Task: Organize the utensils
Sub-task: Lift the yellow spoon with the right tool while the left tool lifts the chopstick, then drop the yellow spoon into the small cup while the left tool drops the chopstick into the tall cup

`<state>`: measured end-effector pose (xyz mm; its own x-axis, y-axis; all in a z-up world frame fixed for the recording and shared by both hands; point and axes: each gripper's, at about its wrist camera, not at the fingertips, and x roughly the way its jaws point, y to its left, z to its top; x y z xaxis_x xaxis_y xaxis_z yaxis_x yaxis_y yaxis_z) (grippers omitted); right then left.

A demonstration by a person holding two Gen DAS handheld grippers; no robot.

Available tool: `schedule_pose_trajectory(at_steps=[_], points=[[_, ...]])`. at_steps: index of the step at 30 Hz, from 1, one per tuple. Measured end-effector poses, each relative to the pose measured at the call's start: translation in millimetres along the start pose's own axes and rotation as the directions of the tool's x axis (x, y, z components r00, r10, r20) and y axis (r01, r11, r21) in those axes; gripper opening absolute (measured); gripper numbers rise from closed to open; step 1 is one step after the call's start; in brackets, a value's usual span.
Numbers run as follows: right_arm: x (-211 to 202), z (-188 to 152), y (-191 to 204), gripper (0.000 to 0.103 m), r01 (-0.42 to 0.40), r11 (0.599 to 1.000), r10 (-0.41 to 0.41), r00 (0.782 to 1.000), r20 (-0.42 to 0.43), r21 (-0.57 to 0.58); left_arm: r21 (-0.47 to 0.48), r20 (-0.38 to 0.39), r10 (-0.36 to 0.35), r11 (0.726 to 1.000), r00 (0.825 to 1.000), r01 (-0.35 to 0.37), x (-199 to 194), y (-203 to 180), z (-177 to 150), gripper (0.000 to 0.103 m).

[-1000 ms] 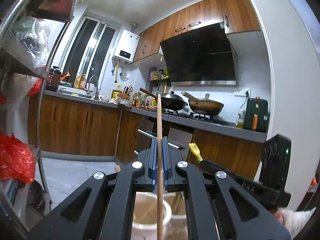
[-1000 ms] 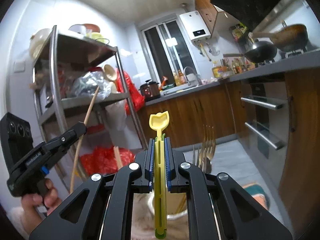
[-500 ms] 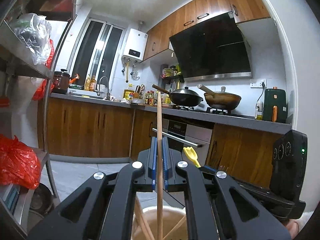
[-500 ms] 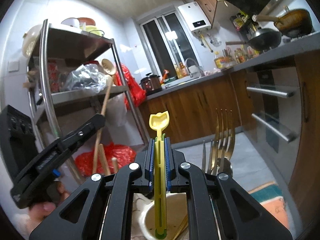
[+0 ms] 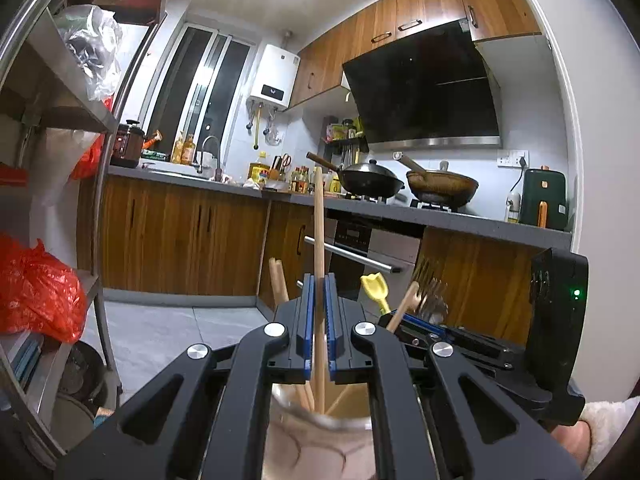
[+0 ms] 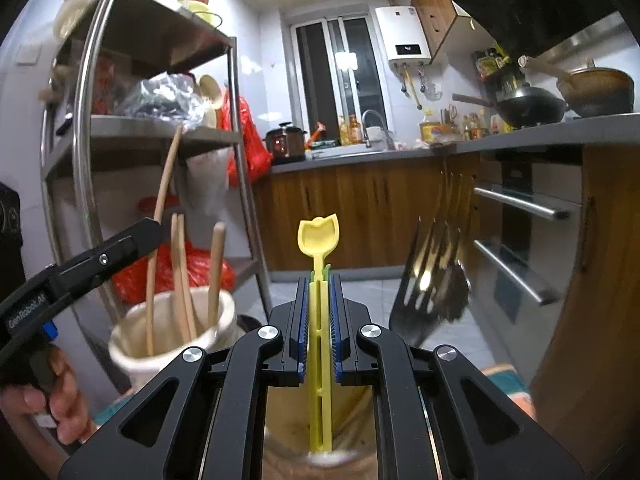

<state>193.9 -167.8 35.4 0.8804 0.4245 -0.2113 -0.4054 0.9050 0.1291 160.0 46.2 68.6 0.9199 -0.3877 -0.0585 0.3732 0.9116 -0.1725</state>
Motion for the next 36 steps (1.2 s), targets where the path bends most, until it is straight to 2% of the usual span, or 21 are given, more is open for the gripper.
schedule_pose_trajectory(at_steps=[5,15,24,26,28,32,36], points=[[-16,-8,0,0.011,0.017,1.0,-0.017,1.0,-0.013,-0.006,-0.02,-0.015,-0.001,1.0,1.0,0.001,-10,4,-4,0.005],[-35,-21,-2,0.011,-0.003,1.0,0.004,0.999,-0.032,0.031,-0.03,-0.029,0.051,0.998,0.998,-0.052,-24,7,-12,0.005],[-34,-23,-1,0.011,-0.023,0.999,0.025,0.998,-0.051,0.03,-0.027,-0.044,0.072,0.997,0.996,-0.073,-26,5,-13,0.006],[-34,-23,0,0.011,-0.03,0.999,0.031,0.998,-0.05,0.028,-0.027,-0.048,0.074,0.997,0.996,-0.075,-26,6,-14,0.008],[-34,-23,0,0.011,-0.033,0.999,0.034,0.998,-0.049,0.025,-0.024,-0.047,0.08,0.996,0.996,-0.081,-27,6,-15,0.018],[-34,-23,0,0.024,-0.041,0.999,0.043,0.998,-0.05,0.027,-0.016,-0.042,0.079,0.997,0.996,-0.08,-28,3,-15,0.021],[-37,-20,-1,0.036,-0.044,0.998,0.045,0.998,-0.031,0.035,-0.005,-0.038,0.084,0.996,0.996,-0.084,-28,1,-15,0.032]])
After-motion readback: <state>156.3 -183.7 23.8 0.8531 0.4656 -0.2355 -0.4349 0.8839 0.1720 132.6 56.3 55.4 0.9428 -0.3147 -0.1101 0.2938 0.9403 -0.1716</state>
